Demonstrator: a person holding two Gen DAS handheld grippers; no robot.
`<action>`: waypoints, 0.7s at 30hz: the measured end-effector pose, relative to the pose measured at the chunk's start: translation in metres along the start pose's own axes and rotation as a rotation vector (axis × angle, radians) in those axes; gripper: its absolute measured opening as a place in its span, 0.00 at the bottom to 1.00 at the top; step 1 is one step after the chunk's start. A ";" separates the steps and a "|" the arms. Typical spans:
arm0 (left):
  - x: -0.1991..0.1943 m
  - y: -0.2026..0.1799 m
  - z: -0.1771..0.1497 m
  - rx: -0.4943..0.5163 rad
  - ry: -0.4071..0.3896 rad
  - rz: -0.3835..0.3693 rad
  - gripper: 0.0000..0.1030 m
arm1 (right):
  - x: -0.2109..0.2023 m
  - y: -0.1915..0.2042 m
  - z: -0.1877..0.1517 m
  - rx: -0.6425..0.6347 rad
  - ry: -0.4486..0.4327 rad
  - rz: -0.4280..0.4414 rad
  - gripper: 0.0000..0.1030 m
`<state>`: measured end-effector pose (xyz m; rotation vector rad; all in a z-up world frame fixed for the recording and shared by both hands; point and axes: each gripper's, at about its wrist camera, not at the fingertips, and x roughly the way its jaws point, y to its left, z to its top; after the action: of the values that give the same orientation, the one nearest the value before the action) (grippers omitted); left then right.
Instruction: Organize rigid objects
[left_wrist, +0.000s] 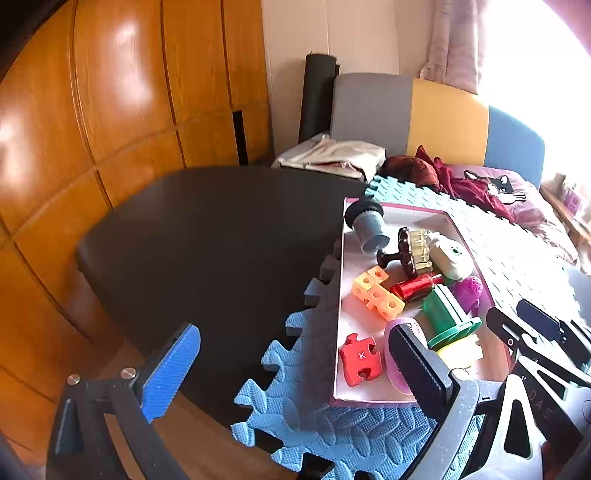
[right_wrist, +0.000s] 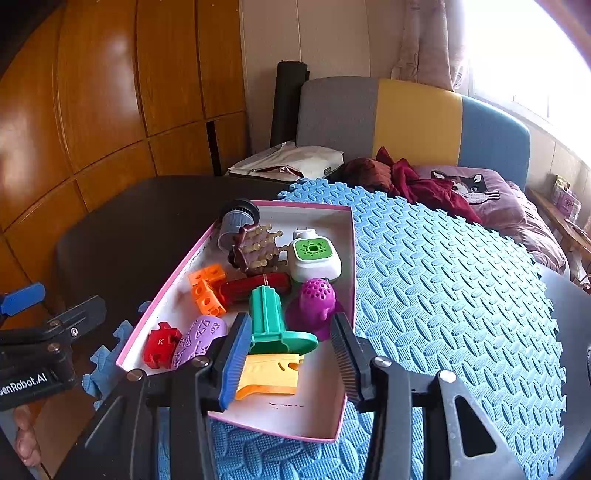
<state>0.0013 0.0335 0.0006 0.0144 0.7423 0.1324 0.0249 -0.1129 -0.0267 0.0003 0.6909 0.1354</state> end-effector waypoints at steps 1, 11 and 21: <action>-0.003 -0.001 0.000 0.001 -0.010 -0.001 1.00 | -0.001 0.000 0.000 0.004 -0.002 0.000 0.43; -0.020 0.004 0.002 -0.052 -0.056 -0.018 1.00 | -0.006 0.003 -0.002 0.013 -0.007 0.009 0.43; -0.020 0.008 0.002 -0.069 -0.047 -0.043 1.00 | -0.008 0.007 -0.002 0.001 -0.014 0.011 0.43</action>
<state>-0.0130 0.0386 0.0155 -0.0645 0.6907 0.1161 0.0161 -0.1069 -0.0228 0.0059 0.6769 0.1455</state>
